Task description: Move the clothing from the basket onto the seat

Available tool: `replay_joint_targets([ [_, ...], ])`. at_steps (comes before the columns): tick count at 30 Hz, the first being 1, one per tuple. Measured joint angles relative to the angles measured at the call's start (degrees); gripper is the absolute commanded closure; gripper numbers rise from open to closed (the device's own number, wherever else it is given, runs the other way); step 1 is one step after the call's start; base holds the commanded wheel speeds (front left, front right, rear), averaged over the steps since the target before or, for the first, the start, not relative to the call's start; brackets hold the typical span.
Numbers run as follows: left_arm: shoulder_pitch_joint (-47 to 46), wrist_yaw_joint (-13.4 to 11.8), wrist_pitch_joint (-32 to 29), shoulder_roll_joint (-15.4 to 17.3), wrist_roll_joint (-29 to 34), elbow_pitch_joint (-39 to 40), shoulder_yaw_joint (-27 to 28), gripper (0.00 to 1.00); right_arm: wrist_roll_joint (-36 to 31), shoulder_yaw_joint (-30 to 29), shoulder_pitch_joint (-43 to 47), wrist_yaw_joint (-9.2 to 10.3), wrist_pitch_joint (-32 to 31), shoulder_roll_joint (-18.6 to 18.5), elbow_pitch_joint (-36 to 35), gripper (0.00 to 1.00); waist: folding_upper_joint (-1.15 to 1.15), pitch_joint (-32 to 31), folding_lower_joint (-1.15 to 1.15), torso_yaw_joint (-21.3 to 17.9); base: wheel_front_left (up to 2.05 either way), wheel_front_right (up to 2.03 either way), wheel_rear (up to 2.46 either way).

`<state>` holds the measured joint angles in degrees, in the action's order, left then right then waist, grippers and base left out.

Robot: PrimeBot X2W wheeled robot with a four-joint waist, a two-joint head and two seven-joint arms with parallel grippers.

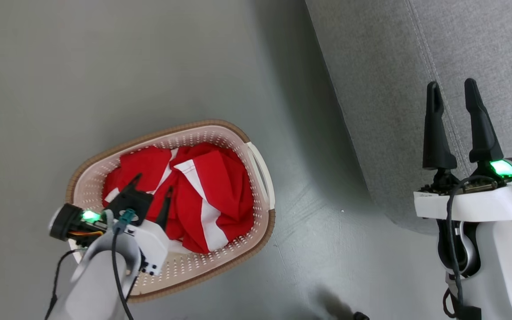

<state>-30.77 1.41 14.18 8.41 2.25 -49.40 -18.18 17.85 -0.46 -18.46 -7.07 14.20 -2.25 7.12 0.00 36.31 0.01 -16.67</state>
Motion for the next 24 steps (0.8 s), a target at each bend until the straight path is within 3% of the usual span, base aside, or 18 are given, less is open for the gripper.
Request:
replay_joint_targets([
  [24,-7.12,-6.22,-2.05,4.25,-0.51,-7.35,4.25,0.00,2.15,1.40,-3.50,0.00,0.01,0.00,-1.93,0.00,0.00,7.96,0.00,-3.88,0.00,0.00,0.00],
])
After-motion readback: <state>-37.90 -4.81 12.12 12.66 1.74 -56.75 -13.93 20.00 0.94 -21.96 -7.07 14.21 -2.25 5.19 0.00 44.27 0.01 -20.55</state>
